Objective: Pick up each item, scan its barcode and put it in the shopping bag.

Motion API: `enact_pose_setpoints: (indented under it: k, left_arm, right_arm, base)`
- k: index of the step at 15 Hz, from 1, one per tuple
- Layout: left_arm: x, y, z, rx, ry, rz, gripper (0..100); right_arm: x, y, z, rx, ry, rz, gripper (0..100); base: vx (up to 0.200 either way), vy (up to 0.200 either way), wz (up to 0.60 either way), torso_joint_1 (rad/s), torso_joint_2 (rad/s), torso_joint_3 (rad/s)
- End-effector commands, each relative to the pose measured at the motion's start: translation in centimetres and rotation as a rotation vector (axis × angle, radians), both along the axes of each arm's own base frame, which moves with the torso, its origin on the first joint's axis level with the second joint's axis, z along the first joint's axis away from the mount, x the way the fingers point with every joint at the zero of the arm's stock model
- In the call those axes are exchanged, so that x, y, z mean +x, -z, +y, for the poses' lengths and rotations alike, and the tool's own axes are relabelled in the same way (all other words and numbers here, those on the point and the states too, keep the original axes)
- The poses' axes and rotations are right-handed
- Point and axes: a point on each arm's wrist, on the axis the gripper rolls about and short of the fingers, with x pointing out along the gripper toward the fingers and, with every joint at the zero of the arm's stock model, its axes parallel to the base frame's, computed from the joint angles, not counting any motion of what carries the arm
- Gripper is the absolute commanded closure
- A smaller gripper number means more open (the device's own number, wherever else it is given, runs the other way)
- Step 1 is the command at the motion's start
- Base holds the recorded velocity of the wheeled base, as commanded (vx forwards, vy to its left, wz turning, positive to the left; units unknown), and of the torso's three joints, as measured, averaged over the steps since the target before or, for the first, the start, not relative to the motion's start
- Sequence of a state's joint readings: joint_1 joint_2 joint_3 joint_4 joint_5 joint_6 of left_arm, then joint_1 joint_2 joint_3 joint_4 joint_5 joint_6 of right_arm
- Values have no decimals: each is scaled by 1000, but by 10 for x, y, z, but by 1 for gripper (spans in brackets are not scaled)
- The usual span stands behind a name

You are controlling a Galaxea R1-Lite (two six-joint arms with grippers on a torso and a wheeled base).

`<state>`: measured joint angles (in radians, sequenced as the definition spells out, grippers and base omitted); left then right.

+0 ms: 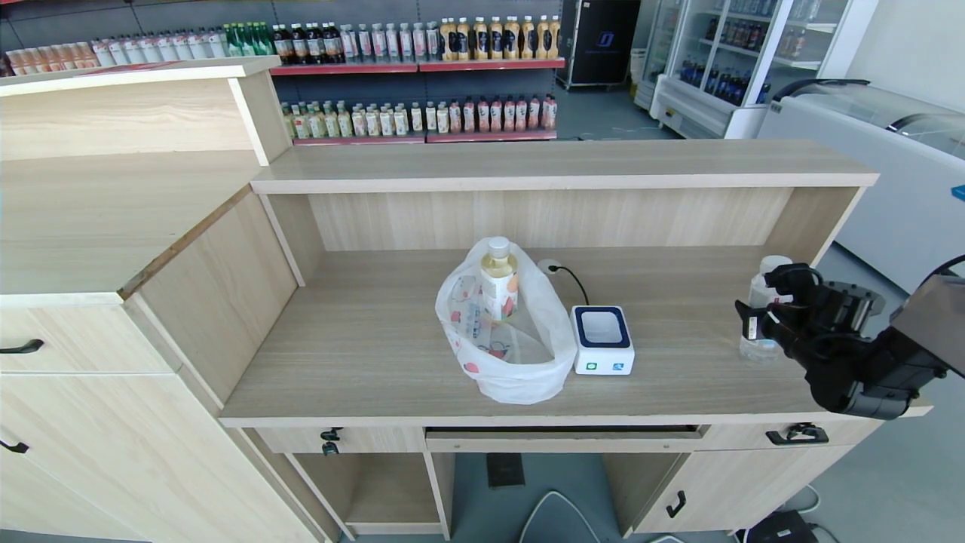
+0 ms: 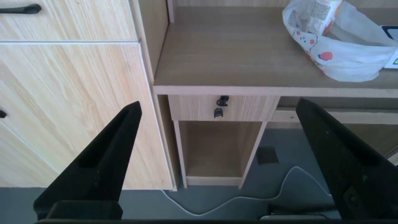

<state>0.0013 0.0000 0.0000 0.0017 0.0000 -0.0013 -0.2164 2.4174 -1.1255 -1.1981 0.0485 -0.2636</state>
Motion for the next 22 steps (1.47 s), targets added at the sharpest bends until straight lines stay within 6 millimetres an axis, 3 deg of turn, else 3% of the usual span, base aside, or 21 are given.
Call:
enact_pose_setpoints:
  k: [1,3,4,5,8,10,14,16,22]
  left_arm:
    - [0,0,0,0,0,1,0]
    - [0,0,0,0,0,1,0]
    - [0,0,0,0,0,1,0]
    - [0,0,0,0,0,1,0]
    - [0,0,0,0,0,1,0]
    - [0,0,0,0,0,1,0]
    - [0,0,0,0,0,1,0]
    - [0,0,0,0,0,1,0]
    - [0,0,0,0,0,1,0]
  right_arm:
    - [0,-7,4,0,-10,-16,100]
    - [-4,-29,7,12,-18,-56,100]
    - [-7,-49,14,60,-28,-81,100]
    - [-17,-83,26,158,-44,-69,100]
    - [-82,-189,61,479,-144,45,100]
    - [-121,-229,74,575,-313,82,100]
    - [-157,-263,96,701,-606,99,100]
    - [-177,-273,120,739,-728,120,100]
    - [-229,-263,170,695,-1059,235,100]
  base:
    - [0,0,0,0,0,0]
    - [0,0,0,0,0,0]
    - [0,0,0,0,0,0]
    - [0,0,0,0,0,0]
    - [0,0,0,0,0,0]
    - [0,0,0,0,0,0]
    - [0,0,0,0,0,0]
    - [0,0,0,0,0,0]
    - [0,0,0,0,0,0]
